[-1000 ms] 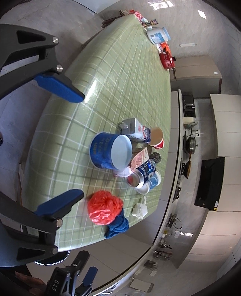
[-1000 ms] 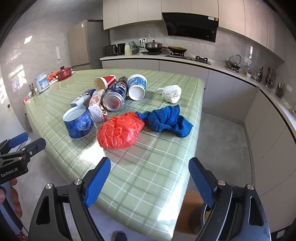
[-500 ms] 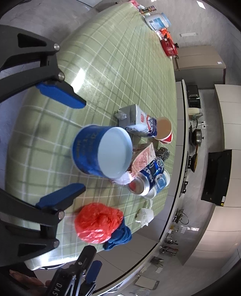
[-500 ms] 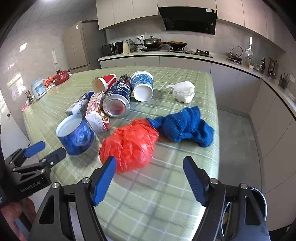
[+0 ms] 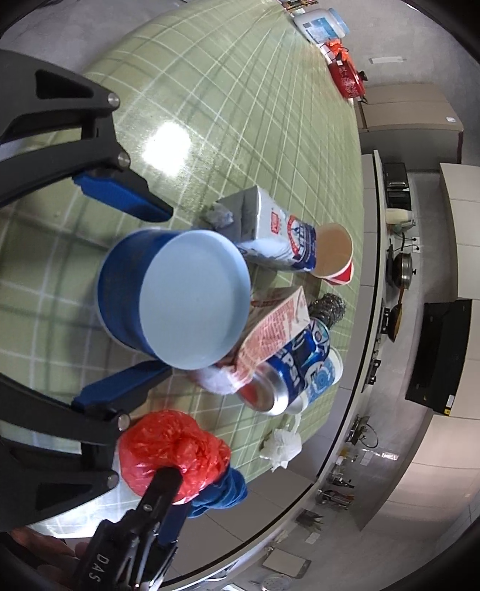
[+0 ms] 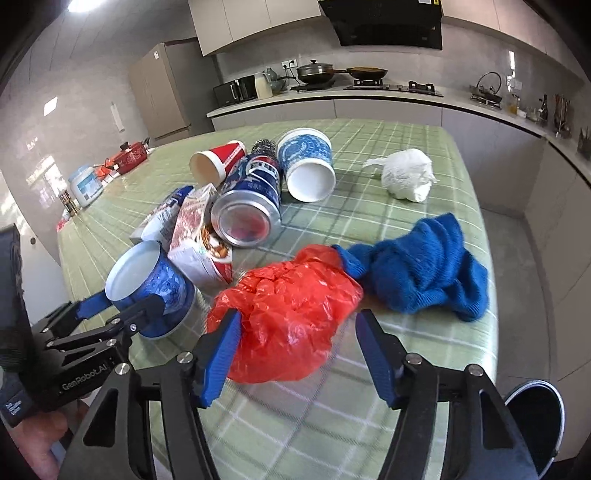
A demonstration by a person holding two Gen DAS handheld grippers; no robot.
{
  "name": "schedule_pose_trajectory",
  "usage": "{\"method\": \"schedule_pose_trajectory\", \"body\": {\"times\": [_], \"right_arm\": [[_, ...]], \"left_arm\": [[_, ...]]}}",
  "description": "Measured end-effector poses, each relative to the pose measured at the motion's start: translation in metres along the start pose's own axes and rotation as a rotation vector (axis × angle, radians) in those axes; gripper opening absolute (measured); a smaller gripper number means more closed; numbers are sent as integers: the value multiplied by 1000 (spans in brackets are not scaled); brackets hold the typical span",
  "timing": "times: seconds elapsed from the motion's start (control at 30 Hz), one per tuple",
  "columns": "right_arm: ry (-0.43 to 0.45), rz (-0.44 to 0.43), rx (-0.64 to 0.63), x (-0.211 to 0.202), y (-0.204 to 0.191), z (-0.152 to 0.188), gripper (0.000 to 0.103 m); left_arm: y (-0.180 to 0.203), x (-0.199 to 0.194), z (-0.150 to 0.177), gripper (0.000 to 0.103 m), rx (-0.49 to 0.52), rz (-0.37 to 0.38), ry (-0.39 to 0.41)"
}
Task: Collect trash
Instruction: 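Grasp the blue paper cup with the left tool while the right tool grasps the red bag, then carry the blue cup and red bag in both tools over the bin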
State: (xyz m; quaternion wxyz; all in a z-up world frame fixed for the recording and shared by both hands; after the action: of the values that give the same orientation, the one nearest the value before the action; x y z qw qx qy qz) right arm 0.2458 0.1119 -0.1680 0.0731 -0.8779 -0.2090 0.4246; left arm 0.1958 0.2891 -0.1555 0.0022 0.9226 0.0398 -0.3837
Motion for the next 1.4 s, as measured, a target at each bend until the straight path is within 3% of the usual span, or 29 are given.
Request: {"method": "schedule_pose_trajectory", "body": {"times": [0.07,0.2,0.4,0.9,1.4], "right_arm": [[-7,-22,4,5,-3,-2,65],[-27,-62,4,16,-10,-3,38],[-18,-95,-14,12,-18,-2,13],[67,-85,-53,-41,-17,-7,10],[52,-41,-34,-52,9,8,10]], "left_arm": [[-2,3,-2,77,-11,11,2],[-2,6,-5,75,-13,24,7],[-3,1,-6,74,-13,20,27],[5,-37,-8,73,4,-21,80],[10,-3,15,77,-1,-54,24]]}}
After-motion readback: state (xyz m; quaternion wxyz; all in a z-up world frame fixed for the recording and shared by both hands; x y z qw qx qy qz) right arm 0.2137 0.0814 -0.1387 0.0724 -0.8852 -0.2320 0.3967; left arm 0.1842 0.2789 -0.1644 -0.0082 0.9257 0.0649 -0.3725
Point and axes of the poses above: each gripper's, at about its wrist camera, not at the fingertips, and x roughly the way its jaws point, y to its right, z to its underside, the point moved 7 cm from there along x, roughly the way its jaws point, and after that the axes turned 12 degrees about x, right-handed, at the moved point
